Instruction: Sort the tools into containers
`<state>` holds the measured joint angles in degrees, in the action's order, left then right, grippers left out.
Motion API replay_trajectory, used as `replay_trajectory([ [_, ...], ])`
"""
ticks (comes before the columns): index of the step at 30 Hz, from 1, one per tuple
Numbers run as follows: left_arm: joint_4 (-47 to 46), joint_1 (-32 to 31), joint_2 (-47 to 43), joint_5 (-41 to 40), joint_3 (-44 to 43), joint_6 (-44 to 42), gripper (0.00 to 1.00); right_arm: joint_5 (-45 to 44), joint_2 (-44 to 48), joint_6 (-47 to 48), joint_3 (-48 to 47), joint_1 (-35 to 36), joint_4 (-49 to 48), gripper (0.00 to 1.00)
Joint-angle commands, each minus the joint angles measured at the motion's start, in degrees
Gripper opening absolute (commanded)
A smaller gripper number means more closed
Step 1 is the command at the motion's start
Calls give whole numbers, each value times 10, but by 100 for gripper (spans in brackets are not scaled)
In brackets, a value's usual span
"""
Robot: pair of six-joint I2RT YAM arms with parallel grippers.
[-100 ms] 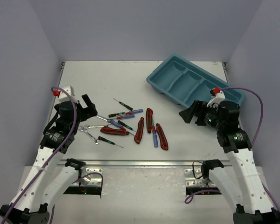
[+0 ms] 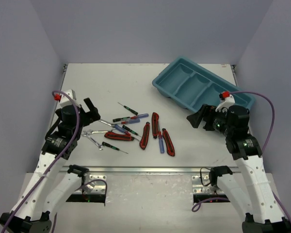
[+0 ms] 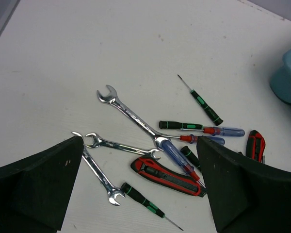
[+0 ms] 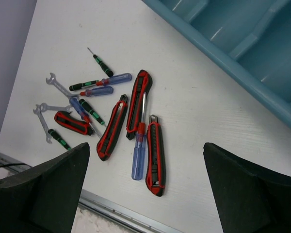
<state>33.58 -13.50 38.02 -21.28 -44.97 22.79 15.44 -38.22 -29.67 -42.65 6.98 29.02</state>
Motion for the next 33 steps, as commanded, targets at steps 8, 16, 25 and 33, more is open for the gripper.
replay_trajectory([
  [8, -46, -14, 174, 51, -26, 124, 100, 16, -12, -19, 24, 0, -51, 99],
  [16, -70, -131, 408, -111, -149, 254, 100, -15, -55, 4, -10, 0, -12, 99],
  [25, -5, -147, 708, -106, -375, 339, 100, -6, -47, 14, 22, 0, -29, 99],
  [33, 87, -150, 851, -134, -502, 379, 90, 24, -45, 11, 38, 0, -44, 99],
])
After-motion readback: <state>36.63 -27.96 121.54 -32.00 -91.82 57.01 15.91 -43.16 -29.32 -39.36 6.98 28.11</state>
